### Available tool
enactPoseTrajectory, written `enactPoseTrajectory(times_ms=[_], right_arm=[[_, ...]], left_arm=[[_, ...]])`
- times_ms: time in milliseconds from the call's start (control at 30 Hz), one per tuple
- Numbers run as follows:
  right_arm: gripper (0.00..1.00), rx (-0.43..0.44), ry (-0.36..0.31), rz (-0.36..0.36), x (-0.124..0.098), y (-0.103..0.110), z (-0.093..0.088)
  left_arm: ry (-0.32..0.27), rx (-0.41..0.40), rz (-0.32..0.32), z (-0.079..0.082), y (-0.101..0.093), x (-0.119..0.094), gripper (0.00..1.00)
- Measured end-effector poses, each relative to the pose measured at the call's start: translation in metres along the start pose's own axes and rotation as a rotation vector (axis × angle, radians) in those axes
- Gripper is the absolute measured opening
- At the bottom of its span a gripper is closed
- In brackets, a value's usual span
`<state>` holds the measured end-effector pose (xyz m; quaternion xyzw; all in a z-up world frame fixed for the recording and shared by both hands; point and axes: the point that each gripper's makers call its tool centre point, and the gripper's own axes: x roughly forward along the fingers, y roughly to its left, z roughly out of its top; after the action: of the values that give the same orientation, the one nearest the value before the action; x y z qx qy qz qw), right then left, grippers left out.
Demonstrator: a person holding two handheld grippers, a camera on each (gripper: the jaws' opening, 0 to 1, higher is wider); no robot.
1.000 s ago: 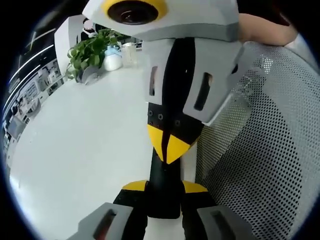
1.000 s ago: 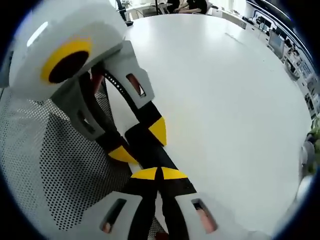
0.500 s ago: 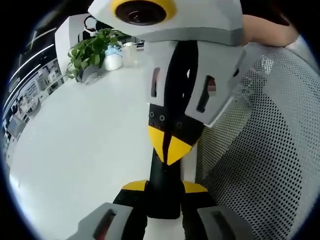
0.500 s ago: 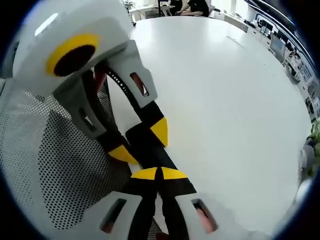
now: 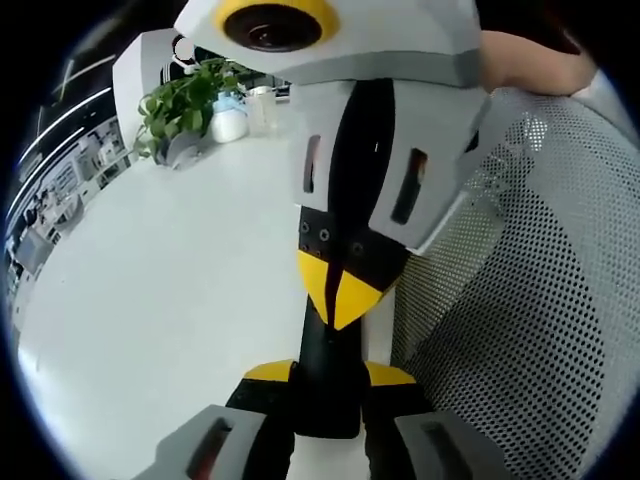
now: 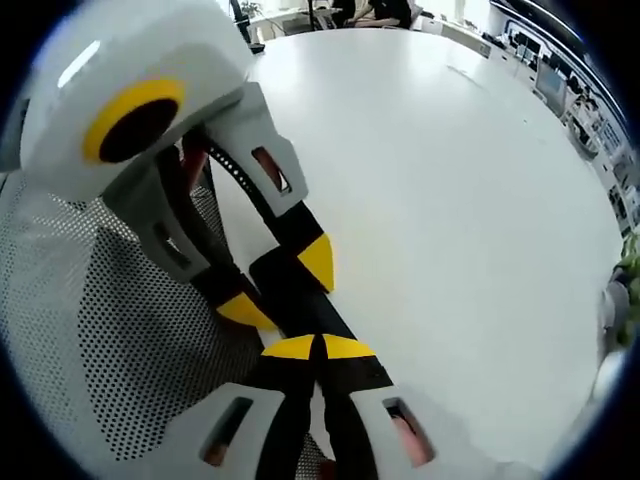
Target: Press the specified remote control buttons in sequence, fully releasing each button before pressing the next.
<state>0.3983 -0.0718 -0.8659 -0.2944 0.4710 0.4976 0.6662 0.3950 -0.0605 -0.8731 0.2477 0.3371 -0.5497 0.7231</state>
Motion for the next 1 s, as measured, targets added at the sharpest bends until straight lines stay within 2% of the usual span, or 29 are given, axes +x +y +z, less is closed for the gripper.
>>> enactPoseTrajectory(times_ms=[233,567,667,1000], right_arm=[[0.0,-0.004,0.013,0.001,-0.001,0.0,0.002],[0.0,0.021,-0.04,0.051,0.0,0.009,0.012],[0.0,0.015,-0.006,0.049,0.005,0.01,0.008],[0.0,0.012,-0.013,0.04,0.003,0.007,0.009]], left_arm=[[-0.002,0.0,-0.001,0.0,0.0,0.0,0.25],[0.001,0.005,-0.002,0.0,0.0,0.0,0.25],[0.001,0.005,-0.002,0.0,0.0,0.0,0.25],[0.001,0.006,-0.003,0.001,0.0,0.0,0.25]])
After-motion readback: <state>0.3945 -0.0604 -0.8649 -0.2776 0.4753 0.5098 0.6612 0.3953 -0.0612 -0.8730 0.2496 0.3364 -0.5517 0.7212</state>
